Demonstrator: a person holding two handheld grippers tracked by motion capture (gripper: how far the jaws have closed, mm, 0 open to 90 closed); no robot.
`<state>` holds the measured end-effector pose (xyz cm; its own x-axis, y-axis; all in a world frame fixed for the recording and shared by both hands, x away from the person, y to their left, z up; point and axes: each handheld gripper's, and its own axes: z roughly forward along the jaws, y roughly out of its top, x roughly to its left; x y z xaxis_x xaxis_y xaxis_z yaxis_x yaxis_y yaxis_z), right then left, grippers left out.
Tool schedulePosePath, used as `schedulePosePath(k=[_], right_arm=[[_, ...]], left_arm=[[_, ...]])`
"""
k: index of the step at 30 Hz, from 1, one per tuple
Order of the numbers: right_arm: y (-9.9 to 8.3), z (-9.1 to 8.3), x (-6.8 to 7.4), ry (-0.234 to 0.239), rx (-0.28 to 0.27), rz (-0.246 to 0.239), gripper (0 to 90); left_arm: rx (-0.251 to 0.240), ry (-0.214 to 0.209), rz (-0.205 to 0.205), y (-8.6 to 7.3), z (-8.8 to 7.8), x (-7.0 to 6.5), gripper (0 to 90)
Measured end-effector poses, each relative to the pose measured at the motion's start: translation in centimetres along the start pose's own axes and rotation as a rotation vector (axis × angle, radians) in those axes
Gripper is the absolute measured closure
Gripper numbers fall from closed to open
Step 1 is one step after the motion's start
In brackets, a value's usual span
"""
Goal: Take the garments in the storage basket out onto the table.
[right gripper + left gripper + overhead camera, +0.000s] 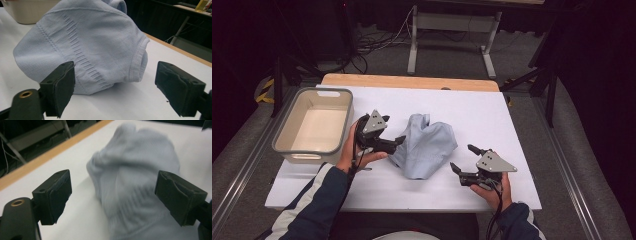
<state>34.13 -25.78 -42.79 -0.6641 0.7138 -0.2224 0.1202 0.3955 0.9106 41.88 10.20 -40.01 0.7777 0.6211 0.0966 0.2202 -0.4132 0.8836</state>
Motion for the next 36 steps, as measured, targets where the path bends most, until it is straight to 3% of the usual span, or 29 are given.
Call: schedulePosePath(k=[4,5,7,10,13,18,21,23,24,28,29,30,31,36], right_arm=[[0.3,0.7,-0.5,0.052,0.033,0.032,20.2],[0.3,0.7,-0.5,0.052,0.033,0.032,20.2],[0.4,1.9,-1.0,0.077,0.076,0.059,21.6],[0.5,2.5,-1.4,0.077,0.102,0.056,21.9],[0.4,3.8,-2.8,0.088,0.146,0.086,22.3],[0.1,5.0,-3.6,0.085,0.171,0.114,21.8],[-0.1,5.8,-3.8,0.122,0.180,0.135,25.1],[-0.2,6.6,-3.4,0.145,0.201,0.129,36.8],[-0.2,6.6,-3.4,0.145,0.201,0.129,36.8],[-0.5,6.8,-2.7,0.161,0.227,0.097,54.2],[-0.5,6.8,-2.7,0.161,0.227,0.097,54.2],[-0.7,6.7,-2.7,0.165,0.232,0.093,63.2],[-0.7,6.6,-2.8,0.163,0.228,0.096,66.4],[-0.5,6.0,-2.8,0.149,0.213,0.089,74.3]], left_arm=[[0.071,-0.017,-0.037,-2.8,1.0,0.9,15.8],[0.071,-0.017,-0.037,-2.8,1.0,0.9,15.8],[0.101,-0.049,-0.058,-3.8,1.6,1.3,16.3],[0.116,-0.071,-0.053,-4.3,2.0,1.5,16.2],[0.135,-0.111,-0.049,-5.1,2.4,1.5,16.0],[0.164,-0.126,-0.017,-5.7,2.9,1.0,17.0],[0.190,-0.148,-0.018,-6.0,3.6,0.7,19.3],[0.194,-0.160,-0.028,-6.2,3.8,0.6,22.7],[0.194,-0.166,-0.040,-6.3,3.9,0.6,22.7],[0.197,-0.230,-0.067,-6.7,4.3,0.7,33.6],[0.197,-0.230,-0.067,-6.7,4.3,0.7,36.8],[0.195,-0.239,-0.066,-6.7,4.3,0.6,39.3],[0.194,-0.248,-0.055,-6.7,4.3,0.6,42.2],[0.204,-0.252,-0.026,-6.5,4.2,0.3,56.6]])
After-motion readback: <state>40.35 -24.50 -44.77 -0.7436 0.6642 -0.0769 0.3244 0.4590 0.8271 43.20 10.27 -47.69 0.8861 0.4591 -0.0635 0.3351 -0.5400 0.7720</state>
